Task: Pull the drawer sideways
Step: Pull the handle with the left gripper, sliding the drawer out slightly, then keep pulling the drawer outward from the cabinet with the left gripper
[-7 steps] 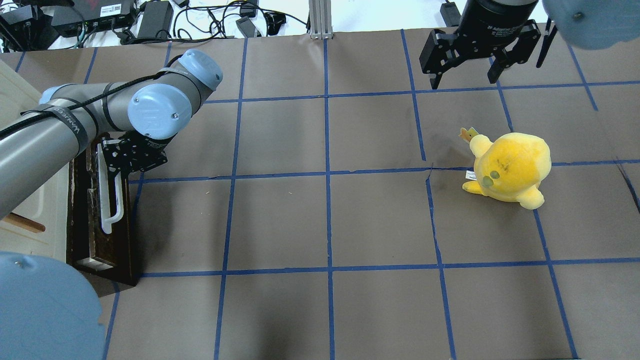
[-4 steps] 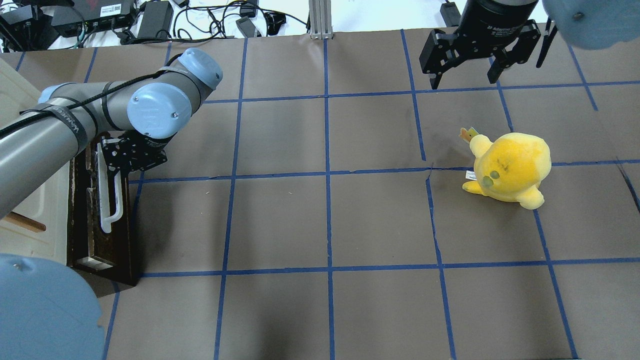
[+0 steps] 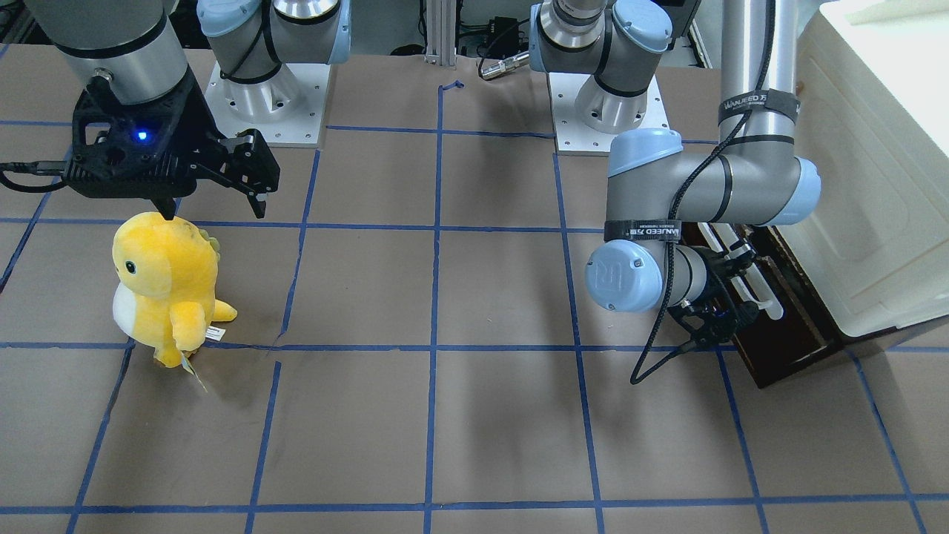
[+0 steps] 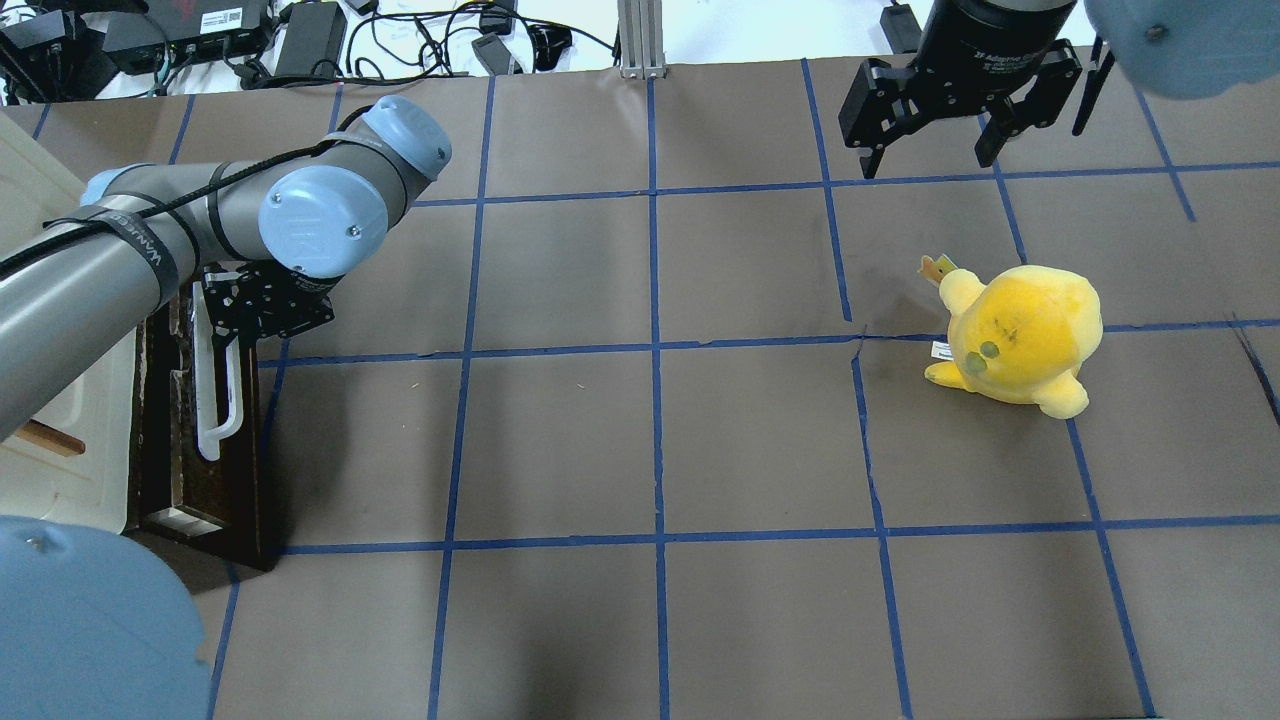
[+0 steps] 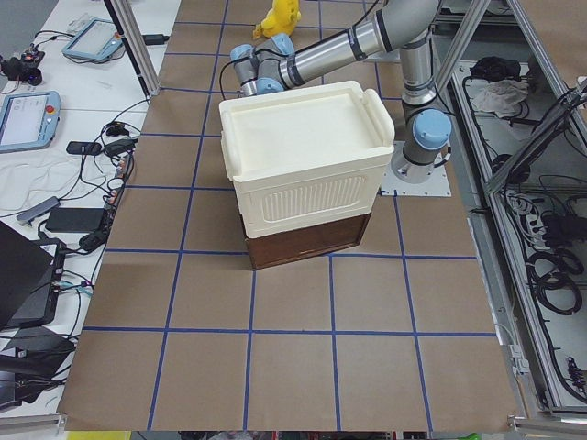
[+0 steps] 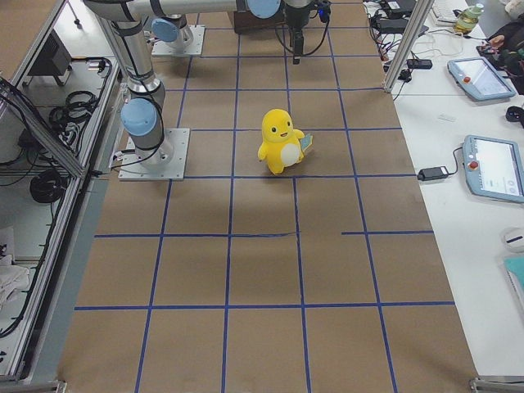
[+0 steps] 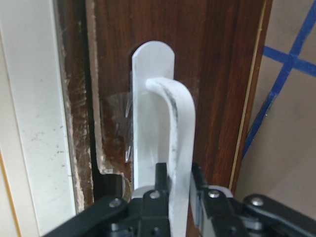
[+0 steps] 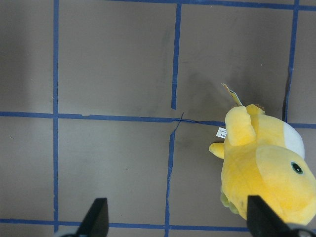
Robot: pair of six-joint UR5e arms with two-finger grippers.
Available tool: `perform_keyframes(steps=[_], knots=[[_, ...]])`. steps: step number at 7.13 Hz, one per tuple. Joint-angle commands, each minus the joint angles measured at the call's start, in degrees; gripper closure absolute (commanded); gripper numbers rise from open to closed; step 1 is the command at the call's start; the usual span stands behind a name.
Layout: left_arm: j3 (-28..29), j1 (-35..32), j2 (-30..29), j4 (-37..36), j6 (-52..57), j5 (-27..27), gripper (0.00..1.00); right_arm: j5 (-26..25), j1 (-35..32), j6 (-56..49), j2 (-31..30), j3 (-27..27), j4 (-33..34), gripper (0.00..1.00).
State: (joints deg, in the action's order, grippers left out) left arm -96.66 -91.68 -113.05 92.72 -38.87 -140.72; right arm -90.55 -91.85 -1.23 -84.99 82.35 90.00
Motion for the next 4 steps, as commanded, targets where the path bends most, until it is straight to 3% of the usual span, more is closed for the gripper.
perform_keyframes(steps=[1, 4], knots=[[-0.11, -0.61, 0.02, 0.7, -0.94, -1.84, 1.0, -0.06, 0.0, 0.0, 0.0, 0.0, 0.0, 0.0], [-0.64, -1.05, -0.33, 1.14, -1.56, -1.75, 1.0, 0.03, 0.0, 0.0, 0.0, 0.0, 0.0, 0.0]])
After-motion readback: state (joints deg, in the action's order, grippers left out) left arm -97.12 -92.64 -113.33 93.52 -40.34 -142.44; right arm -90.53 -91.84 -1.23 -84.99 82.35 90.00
